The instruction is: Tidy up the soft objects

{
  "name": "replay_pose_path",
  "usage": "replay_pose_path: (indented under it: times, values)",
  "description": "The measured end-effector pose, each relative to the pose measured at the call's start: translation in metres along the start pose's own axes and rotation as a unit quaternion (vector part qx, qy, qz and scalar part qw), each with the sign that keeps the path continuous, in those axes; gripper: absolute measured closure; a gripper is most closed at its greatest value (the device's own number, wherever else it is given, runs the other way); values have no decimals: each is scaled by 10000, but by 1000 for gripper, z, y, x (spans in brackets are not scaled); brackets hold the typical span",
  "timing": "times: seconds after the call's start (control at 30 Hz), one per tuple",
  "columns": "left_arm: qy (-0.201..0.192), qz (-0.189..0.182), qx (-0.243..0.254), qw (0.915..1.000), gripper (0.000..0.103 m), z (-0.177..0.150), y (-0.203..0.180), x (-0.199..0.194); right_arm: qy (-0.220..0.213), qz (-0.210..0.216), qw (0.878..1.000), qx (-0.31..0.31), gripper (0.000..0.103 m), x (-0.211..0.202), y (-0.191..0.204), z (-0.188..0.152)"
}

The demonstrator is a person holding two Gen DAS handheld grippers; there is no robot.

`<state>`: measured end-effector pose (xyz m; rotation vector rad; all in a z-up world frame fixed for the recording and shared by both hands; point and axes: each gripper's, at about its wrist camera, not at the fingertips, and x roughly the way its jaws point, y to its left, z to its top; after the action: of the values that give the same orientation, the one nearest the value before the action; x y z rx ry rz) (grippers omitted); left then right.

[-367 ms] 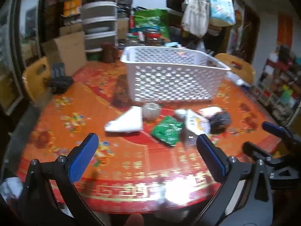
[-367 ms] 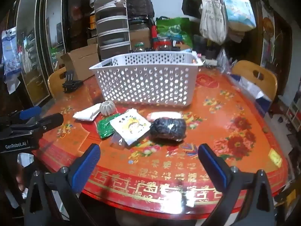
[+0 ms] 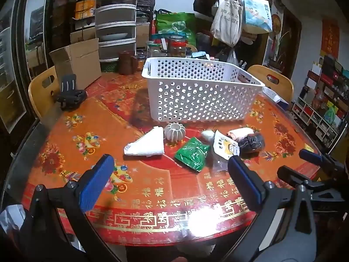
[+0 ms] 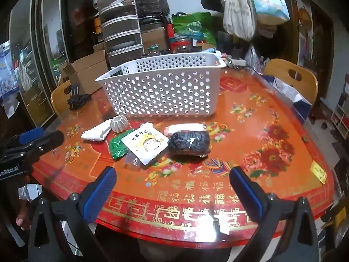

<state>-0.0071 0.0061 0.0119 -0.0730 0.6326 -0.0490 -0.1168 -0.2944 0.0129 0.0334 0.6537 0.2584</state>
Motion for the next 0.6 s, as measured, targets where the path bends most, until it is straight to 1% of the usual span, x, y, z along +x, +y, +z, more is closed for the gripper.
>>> replay_pose_path:
  times: [0.13,0.27,0.6]
  values:
    - [35,-136,-118,9998,0,-1,3,-4,28,91,9999,53,0,19,7,7]
    - [81,-81,-114,9999,0,1,2,-6,47,49,10000,-56,0,42,21,14]
    - [54,-49,-86,9999,0,0,1,-9,41,106,9998,-131,0,39,26,17]
